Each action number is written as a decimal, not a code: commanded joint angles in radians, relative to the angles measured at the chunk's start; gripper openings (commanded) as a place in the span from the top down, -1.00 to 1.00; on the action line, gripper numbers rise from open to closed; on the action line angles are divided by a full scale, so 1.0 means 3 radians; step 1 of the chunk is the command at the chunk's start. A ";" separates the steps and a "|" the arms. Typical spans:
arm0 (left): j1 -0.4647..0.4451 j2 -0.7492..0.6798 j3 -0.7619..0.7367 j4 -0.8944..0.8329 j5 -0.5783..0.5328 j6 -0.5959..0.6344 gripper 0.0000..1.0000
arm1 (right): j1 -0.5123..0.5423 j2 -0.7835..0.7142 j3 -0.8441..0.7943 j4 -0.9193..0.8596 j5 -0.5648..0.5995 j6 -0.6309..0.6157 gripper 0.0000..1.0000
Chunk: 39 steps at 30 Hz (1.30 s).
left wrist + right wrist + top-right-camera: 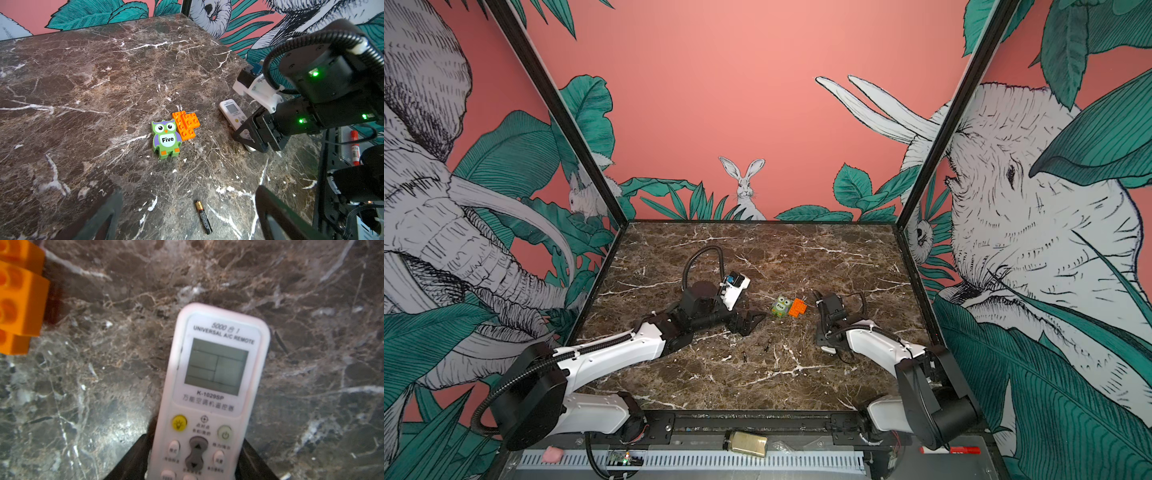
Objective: Load the batteries into the remote control
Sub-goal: 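Lower the right gripper and close it on the white remote, then lift the remote with the right gripper toward the left gripper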
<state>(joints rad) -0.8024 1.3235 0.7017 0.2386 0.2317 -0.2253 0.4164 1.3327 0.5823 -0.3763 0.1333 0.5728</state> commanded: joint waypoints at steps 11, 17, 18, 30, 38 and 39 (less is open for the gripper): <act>-0.0016 -0.0190 -0.0089 0.0094 -0.0194 -0.0251 -0.99 | -0.0014 -0.0339 -0.0266 0.0338 -0.0121 -0.0060 0.18; -0.0022 -0.0286 -0.0131 0.0052 -0.0307 -0.0343 -0.99 | -0.0014 -0.0536 -0.0361 0.0442 -0.0226 -0.0104 0.27; -0.0023 -0.0306 -0.0121 -0.0014 -0.0346 -0.0343 -0.99 | -0.0013 -0.0573 -0.0380 0.0463 -0.0253 -0.0109 0.28; -0.0020 -0.0371 -0.0052 -0.0252 -0.0366 -0.0424 -0.99 | -0.0007 -0.1085 -0.0604 0.0656 -0.0579 -0.0233 0.51; -0.0020 -0.0329 0.0025 -0.0204 -0.0319 -0.0562 -0.99 | 0.0018 -0.1154 -0.0565 0.0687 -0.0726 -0.0417 0.66; -0.0020 -0.0316 0.0042 -0.0206 -0.0312 -0.0575 -0.99 | 0.0019 -0.1162 -0.0555 0.0705 -0.0754 -0.0436 0.67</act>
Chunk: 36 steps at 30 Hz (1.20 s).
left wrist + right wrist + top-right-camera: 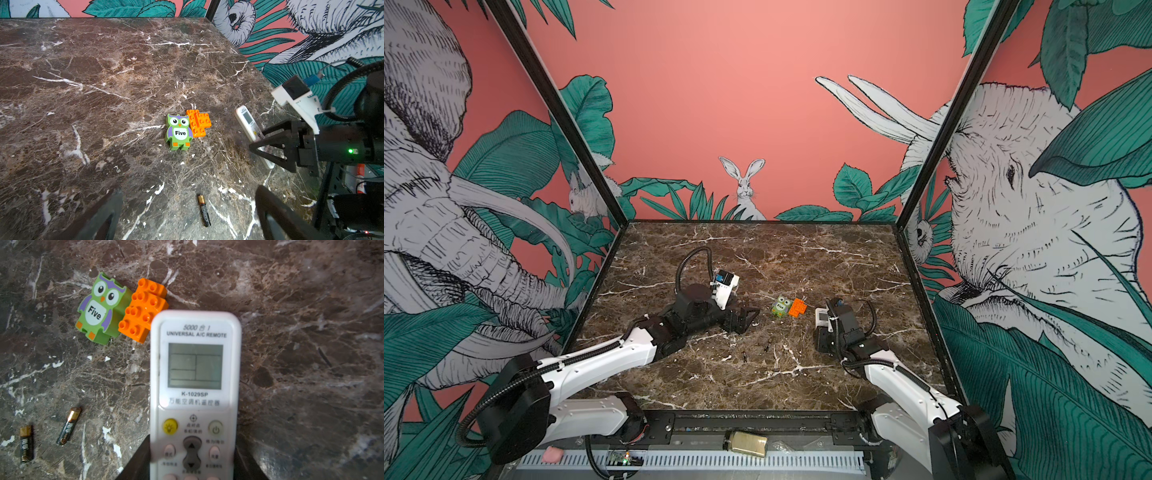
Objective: Load the batteries into the remote control
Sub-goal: 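Lift the remote with the right gripper toward the left gripper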
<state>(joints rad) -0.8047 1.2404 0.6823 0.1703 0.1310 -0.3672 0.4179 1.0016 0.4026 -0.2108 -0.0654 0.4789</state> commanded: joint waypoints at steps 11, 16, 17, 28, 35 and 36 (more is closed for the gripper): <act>-0.0013 -0.0063 0.0183 -0.0062 0.0030 -0.0130 -0.99 | 0.0099 -0.0207 0.0050 0.0265 -0.0247 -0.0283 0.76; -0.0014 -0.0095 0.0176 -0.0072 0.0082 -0.0125 -0.99 | 0.0176 -0.0250 0.0030 0.0460 -0.0438 -0.0344 0.80; -0.0014 -0.0105 0.0170 -0.0062 0.0115 -0.0129 -0.99 | 0.0198 -0.0281 0.0016 0.0538 -0.0484 -0.0348 0.81; -0.0013 -0.0228 0.0206 0.0401 0.0813 -0.0259 -0.99 | 0.0321 -0.0303 0.0123 0.1494 -0.1384 -0.0312 0.84; -0.0016 -0.0381 0.0328 0.0511 0.1203 -0.0151 -0.99 | 0.0340 -0.0304 0.0347 0.1879 -0.2051 -0.0224 0.83; -0.0012 -0.0397 0.0348 0.0498 0.1245 -0.0124 -0.99 | 0.0349 -0.0306 0.0355 0.1973 -0.2142 -0.0195 0.82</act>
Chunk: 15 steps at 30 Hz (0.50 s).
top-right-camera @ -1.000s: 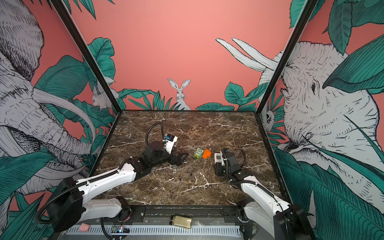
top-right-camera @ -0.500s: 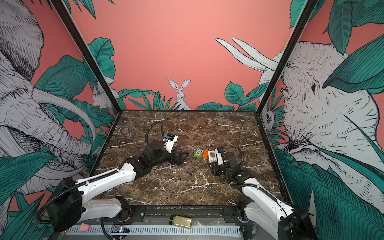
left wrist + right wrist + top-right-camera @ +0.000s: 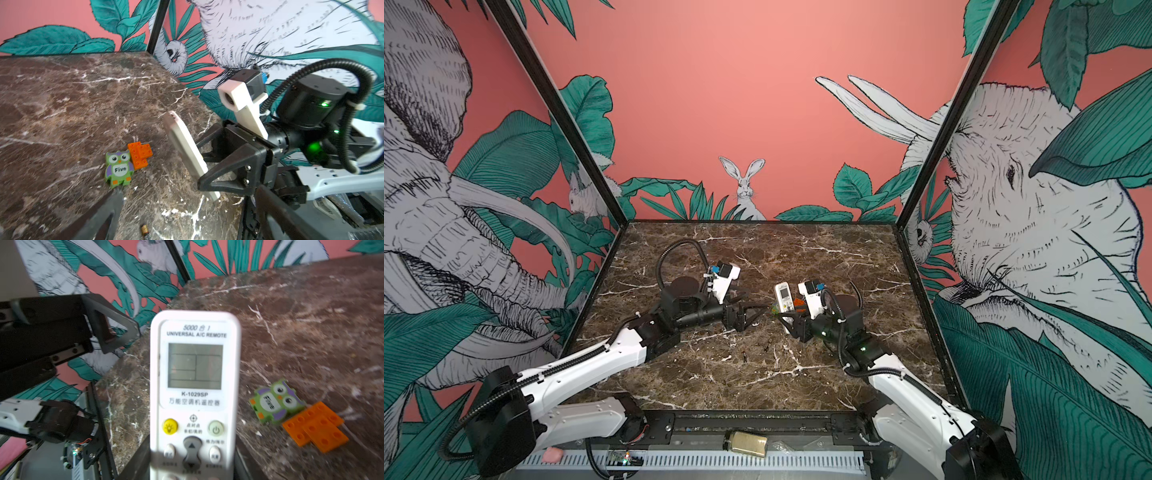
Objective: Load the batteries into the remote control
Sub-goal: 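Lift the remote with the right gripper toward the left gripper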
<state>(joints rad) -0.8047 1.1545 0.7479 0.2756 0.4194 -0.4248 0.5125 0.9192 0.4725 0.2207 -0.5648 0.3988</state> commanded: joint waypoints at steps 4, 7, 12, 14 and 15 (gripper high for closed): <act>-0.0012 -0.0167 0.0194 0.0077 0.0395 0.0143 -0.99 | 0.0070 0.0005 0.0084 0.0956 -0.0672 0.0248 0.80; -0.0013 -0.0205 0.0164 0.0228 0.0494 0.0114 -0.99 | 0.0112 0.0099 0.0052 0.1267 -0.0790 0.0367 0.78; -0.0014 -0.0255 0.0152 0.0319 0.0581 0.0071 -0.99 | 0.0211 0.0257 0.0050 0.1830 -0.0957 0.0577 0.78; -0.0015 -0.0280 0.0138 0.0326 0.0581 0.0086 -0.99 | 0.0249 0.0279 0.0070 0.1890 -0.0984 0.0587 0.78; -0.0012 -0.0289 0.0121 0.0355 0.0581 0.0079 -0.99 | 0.0259 0.0289 0.0079 0.1891 -0.0996 0.0571 0.79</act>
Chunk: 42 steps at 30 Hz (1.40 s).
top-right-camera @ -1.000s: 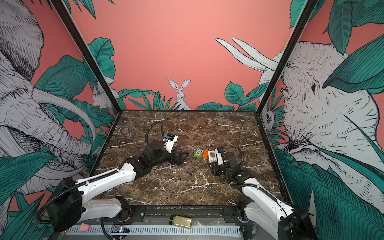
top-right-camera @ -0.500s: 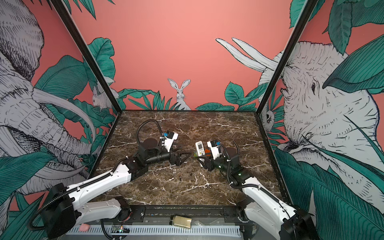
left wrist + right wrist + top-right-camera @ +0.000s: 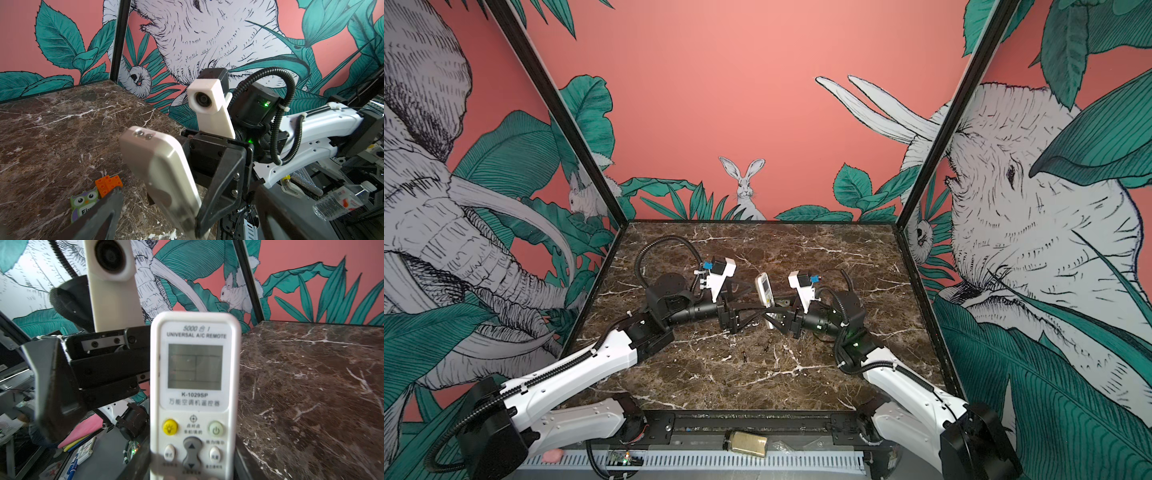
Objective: Load the batteries into the remote control
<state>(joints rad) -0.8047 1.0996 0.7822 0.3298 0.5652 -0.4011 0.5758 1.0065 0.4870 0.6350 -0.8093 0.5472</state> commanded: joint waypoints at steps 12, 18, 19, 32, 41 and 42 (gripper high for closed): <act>-0.0013 -0.0001 -0.0073 0.0542 0.0253 -0.0168 -0.99 | 0.0111 0.0247 -0.0013 0.1043 -0.0442 0.0316 0.79; -0.0012 0.0058 -0.0065 0.0653 0.0365 -0.0222 -0.78 | 0.0123 0.0257 0.0002 0.1018 -0.0497 0.0321 0.80; -0.0013 0.0062 -0.0066 0.0667 0.0390 -0.0227 -0.67 | 0.0121 0.0255 0.0008 0.0989 -0.0501 0.0307 0.80; -0.0014 0.0104 -0.0071 0.0774 0.0521 -0.0249 0.17 | 0.0126 0.0250 0.0048 0.0963 -0.0566 0.0299 0.80; -0.0014 0.0109 -0.0104 0.0732 0.0434 -0.0271 0.79 | 0.0130 0.0222 0.0119 0.0673 -0.0441 0.0154 0.45; -0.0013 0.0107 -0.0102 0.0723 0.0390 -0.0286 0.88 | 0.0131 0.0200 0.0153 0.0489 -0.0376 0.0062 0.25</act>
<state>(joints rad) -0.8043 1.1370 0.7635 0.5140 0.6762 -0.5049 0.6090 1.0855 0.4892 0.8558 -0.9684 0.5907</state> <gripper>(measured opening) 0.523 0.488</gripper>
